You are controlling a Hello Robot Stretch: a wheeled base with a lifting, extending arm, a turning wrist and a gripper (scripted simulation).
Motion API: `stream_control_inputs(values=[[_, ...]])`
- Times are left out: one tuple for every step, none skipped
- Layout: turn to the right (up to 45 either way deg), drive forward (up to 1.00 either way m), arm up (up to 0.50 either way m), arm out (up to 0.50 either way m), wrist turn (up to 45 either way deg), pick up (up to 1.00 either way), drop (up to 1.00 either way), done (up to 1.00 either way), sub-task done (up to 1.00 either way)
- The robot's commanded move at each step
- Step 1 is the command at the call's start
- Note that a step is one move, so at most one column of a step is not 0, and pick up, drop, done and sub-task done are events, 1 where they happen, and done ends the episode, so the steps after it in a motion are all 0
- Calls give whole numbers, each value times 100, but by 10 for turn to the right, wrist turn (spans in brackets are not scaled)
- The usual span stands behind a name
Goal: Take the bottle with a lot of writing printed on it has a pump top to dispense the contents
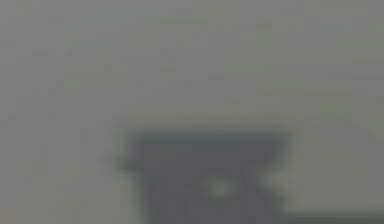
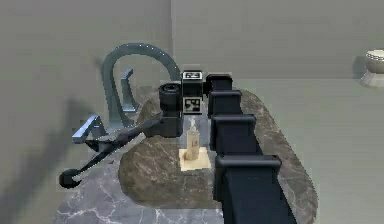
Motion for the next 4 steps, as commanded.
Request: stream_control_inputs(values=[[0,0,0,0,450,0,0,0,0],[0,0,0,0,420,0,0,0,0],[0,0,-22,0,0,0,0,0,0],[0,0,0,0,0,100,0,0,0]])
